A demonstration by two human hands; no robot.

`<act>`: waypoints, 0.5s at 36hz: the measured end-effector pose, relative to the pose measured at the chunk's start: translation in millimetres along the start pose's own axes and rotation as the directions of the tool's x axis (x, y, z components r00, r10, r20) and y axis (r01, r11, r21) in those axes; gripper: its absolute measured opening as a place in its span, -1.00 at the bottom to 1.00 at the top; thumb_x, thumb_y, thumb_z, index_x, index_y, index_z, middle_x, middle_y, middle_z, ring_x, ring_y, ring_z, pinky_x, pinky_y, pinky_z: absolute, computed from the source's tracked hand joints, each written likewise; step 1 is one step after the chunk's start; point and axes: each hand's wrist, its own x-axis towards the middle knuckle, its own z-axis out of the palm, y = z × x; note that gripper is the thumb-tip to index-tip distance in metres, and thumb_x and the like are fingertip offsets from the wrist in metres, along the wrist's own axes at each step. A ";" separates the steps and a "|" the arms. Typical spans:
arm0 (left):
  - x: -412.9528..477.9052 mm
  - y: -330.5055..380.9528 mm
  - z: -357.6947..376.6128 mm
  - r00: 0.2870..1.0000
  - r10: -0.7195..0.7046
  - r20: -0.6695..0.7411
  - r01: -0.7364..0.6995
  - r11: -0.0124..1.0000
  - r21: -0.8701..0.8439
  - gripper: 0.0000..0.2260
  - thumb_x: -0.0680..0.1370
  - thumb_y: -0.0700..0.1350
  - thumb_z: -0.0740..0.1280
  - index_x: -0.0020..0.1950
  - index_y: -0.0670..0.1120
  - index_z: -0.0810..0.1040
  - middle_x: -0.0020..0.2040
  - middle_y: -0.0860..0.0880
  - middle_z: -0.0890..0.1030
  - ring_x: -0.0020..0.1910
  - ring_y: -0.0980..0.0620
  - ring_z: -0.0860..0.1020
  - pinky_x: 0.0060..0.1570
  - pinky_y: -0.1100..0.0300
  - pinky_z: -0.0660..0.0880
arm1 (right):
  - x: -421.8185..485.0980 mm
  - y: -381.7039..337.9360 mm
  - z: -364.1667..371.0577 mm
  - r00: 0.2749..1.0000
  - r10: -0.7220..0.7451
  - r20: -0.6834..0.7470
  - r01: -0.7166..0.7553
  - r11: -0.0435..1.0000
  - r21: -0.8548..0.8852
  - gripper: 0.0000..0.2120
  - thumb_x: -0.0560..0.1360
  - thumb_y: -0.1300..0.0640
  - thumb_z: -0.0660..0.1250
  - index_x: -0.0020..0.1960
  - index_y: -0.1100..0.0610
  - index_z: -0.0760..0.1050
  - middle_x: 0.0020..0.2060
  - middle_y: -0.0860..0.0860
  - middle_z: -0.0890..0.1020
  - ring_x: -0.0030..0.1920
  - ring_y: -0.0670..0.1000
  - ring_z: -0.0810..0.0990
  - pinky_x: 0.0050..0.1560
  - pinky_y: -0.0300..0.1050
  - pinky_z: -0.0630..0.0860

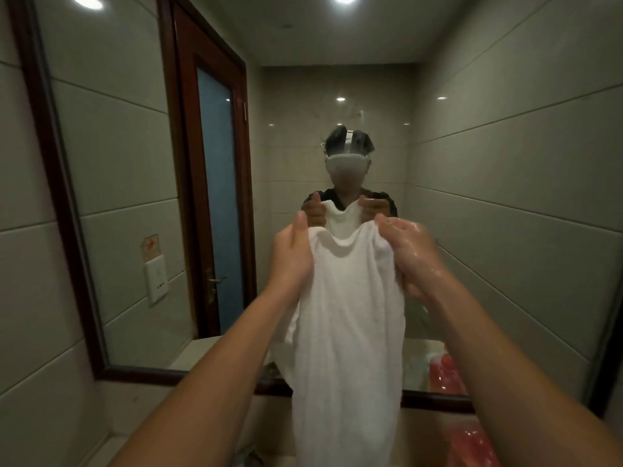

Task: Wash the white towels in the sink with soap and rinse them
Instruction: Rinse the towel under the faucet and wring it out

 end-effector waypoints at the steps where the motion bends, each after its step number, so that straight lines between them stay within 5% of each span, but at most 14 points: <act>1: 2.2 4.5 4.6 1.000 0.024 0.012 -0.024 1.000 0.014 -0.54 0.78 0.12 0.08 -0.23 -0.02 0.48 -0.31 0.05 0.53 -0.33 0.15 0.50 -0.38 0.32 0.38 | -1.8 3.6 7.4 1.000 0.001 -0.001 -0.001 1.000 0.003 -0.77 0.69 -0.06 0.35 0.12 0.07 0.68 -0.11 -0.01 0.78 -0.01 0.06 0.75 -0.04 -0.04 0.65; 5: 7.7 19.3 21.6 0.990 0.102 0.094 -0.107 0.993 0.042 -0.50 0.77 0.13 0.12 -0.28 -0.02 0.55 -0.39 0.09 0.57 -0.39 0.18 0.53 -0.34 0.24 0.42 | -13.9 13.7 39.5 0.996 -0.033 0.083 0.029 0.999 0.046 -0.51 0.58 -0.38 0.27 0.23 -0.03 0.64 0.01 -0.06 0.77 0.04 -0.03 0.76 0.17 0.03 0.65; 8: 11.1 27.5 28.2 0.988 0.140 0.066 -0.143 0.989 0.046 -0.49 0.76 0.13 0.15 -0.33 0.00 0.55 -0.48 0.13 0.56 -0.45 0.24 0.51 -0.40 0.30 0.41 | -18.2 17.0 49.9 0.998 -0.019 0.053 0.011 0.990 0.139 -0.63 0.68 -0.24 0.24 0.17 -0.02 0.67 -0.02 0.01 0.79 0.02 0.00 0.78 0.18 0.08 0.68; 11: 9.1 29.1 32.5 0.988 0.151 -0.042 -0.150 0.988 0.031 -0.49 0.76 0.11 0.17 -0.35 -0.04 0.44 -0.57 0.16 0.43 -0.54 0.25 0.40 -0.48 0.38 0.29 | -16.5 20.3 55.4 0.998 0.001 -0.056 0.009 0.981 0.192 -0.64 0.69 -0.12 0.31 0.08 0.16 0.67 -0.01 0.21 0.75 0.08 0.23 0.75 0.21 0.33 0.65; 18: -9.9 11.4 22.6 0.999 -0.014 -0.034 0.010 0.993 -0.119 -0.51 0.74 0.25 0.01 0.02 -0.02 0.59 -0.11 0.01 0.67 -0.14 0.13 0.65 -0.07 0.20 0.55 | -5.4 17.8 61.7 0.992 0.119 -0.045 -0.087 0.892 0.445 -0.70 0.73 0.03 0.27 0.22 0.22 0.66 0.01 0.20 0.77 0.06 0.21 0.77 0.24 0.29 0.65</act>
